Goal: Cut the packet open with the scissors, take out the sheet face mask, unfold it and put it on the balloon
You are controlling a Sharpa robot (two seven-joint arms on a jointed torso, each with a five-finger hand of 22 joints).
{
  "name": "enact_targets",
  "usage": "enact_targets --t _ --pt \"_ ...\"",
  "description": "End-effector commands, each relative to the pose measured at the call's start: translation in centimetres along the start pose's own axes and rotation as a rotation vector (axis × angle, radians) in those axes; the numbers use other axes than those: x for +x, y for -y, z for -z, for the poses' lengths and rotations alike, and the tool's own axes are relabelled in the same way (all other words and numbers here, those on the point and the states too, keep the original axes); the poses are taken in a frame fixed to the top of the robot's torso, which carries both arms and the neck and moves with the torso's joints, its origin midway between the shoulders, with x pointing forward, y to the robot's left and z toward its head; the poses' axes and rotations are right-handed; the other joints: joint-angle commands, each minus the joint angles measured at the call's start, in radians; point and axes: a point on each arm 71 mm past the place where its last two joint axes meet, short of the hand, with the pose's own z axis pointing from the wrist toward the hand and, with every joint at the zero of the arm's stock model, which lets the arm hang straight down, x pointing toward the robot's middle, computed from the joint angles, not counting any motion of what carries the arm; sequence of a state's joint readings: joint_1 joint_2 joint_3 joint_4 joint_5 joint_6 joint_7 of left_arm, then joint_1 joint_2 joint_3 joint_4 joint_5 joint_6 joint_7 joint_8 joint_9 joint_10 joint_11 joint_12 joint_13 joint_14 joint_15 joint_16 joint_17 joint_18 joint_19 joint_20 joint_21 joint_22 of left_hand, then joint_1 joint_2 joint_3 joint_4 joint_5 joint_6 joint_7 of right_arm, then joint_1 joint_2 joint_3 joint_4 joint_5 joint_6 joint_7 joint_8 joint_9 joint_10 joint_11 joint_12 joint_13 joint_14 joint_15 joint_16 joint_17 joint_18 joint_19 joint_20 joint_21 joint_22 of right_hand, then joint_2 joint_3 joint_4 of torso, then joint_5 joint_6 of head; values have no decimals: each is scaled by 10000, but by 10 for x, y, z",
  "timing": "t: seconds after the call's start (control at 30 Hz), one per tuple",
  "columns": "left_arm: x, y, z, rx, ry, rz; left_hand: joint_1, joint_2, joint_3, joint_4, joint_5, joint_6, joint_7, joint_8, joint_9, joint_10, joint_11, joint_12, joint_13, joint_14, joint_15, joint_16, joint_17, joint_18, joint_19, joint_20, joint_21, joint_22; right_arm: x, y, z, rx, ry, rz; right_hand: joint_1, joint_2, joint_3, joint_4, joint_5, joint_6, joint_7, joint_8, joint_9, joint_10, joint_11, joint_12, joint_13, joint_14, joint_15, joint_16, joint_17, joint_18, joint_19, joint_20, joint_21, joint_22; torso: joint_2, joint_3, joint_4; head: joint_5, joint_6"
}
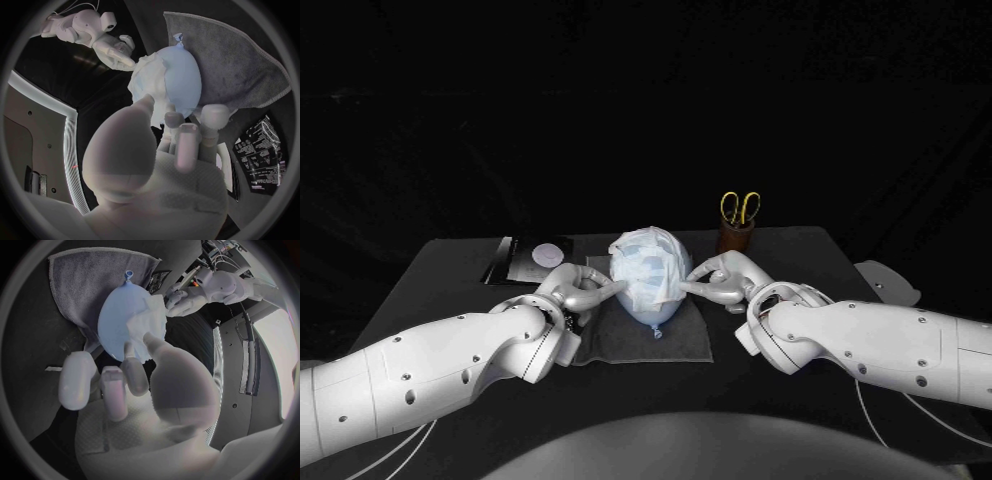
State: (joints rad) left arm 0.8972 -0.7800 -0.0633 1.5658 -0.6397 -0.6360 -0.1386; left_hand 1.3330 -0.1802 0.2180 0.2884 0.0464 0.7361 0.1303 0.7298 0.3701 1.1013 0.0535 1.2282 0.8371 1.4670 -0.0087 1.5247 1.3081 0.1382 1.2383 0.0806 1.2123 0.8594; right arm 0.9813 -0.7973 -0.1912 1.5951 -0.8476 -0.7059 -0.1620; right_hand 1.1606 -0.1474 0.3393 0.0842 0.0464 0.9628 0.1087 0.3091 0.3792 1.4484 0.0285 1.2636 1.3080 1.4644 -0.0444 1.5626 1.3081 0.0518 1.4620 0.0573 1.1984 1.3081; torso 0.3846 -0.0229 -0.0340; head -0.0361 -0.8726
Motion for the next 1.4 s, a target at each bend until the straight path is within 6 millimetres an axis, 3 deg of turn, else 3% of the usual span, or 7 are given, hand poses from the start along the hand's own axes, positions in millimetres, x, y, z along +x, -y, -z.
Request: enact_targets --t 0.03,0.37,0.73,0.93,1.1,1.23,1.4 --pt "2 3 -1 90 -92 54 55 74 -76 0 24 63 10 -65 -14 76 6 39 6 577 -36 65 1164 -84 -43 -5 46 15 3 0 -1 -13 -278 110 -33 -38 -66 3 25 -21 50 -61 -7 -26 25 -30 636 1053 69 56 2599 196 209 40 -31 1610 4 5 -2 -44 0" --pt "5 5 -4 41 -240 39 181 224 -205 9 24 -38 71 -310 -197 75 53 77 57 598 0 85 1228 -90 -60 18 91 62 6 2 -3 111 -450 185 -19 -28 -90 20 25 -7 46 -63 -4 -30 23 -35 633 1050 69 50 2593 198 205 41 -42 1607 1 4 -7 -83 0" --pt "6 6 -6 44 -213 226 717 621 -17 -13 27 530 -41 -593 -480 671 -54 428 758 661 -84 127 1371 -105 1 -31 212 224 11 2 -2 82 -557 171 299 129 -127 16 26 143 2 -46 26 -27 -15 -5 656 1062 43 78 2623 190 219 34 17 1624 0 -1 -1 -49 0" --pt "8 8 -6 130 -338 392 1503 922 510 -215 31 967 -189 -792 -641 918 -191 504 1036 691 -195 142 1440 -120 54 -111 288 340 10 0 -2 -109 -309 66 1051 519 149 -248 22 421 -127 16 73 37 -131 109 727 1064 -48 82 2627 151 287 -26 252 1691 -2 0 4 -54 0" --pt "8 9 -5 258 -391 538 2349 1087 1338 -720 37 1423 -354 -770 -614 1201 -346 580 1380 733 -339 170 1555 -153 153 -233 411 546 8 -1 -2 -243 31 -55 1471 823 438 -463 22 764 -297 170 153 137 -269 253 812 1064 -160 82 2627 95 379 -103 568 1780 2 -1 2 -47 0" --pt "9 10 -5 374 -385 614 2265 854 2211 -931 29 1516 -296 -770 -453 1515 -321 592 1668 757 -333 182 1617 -184 207 -270 508 688 7 -2 -2 -376 213 -120 1809 965 757 -769 25 1182 -552 507 353 338 -492 540 984 1064 -336 82 2627 1 521 -246 1080 1923 -1 -1 2 -62 0" --pt "8 10 -5 442 -332 728 1775 515 3181 -1173 39 1531 -297 -718 -170 1658 -321 521 1773 771 -335 186 1653 -190 218 -265 565 766 5 -2 -2 -433 362 -150 1784 1007 1040 -870 25 1272 -573 700 496 438 -523 653 1056 1064 -371 82 2627 -33 568 -304 1236 1970 1 0 2 -72 0"
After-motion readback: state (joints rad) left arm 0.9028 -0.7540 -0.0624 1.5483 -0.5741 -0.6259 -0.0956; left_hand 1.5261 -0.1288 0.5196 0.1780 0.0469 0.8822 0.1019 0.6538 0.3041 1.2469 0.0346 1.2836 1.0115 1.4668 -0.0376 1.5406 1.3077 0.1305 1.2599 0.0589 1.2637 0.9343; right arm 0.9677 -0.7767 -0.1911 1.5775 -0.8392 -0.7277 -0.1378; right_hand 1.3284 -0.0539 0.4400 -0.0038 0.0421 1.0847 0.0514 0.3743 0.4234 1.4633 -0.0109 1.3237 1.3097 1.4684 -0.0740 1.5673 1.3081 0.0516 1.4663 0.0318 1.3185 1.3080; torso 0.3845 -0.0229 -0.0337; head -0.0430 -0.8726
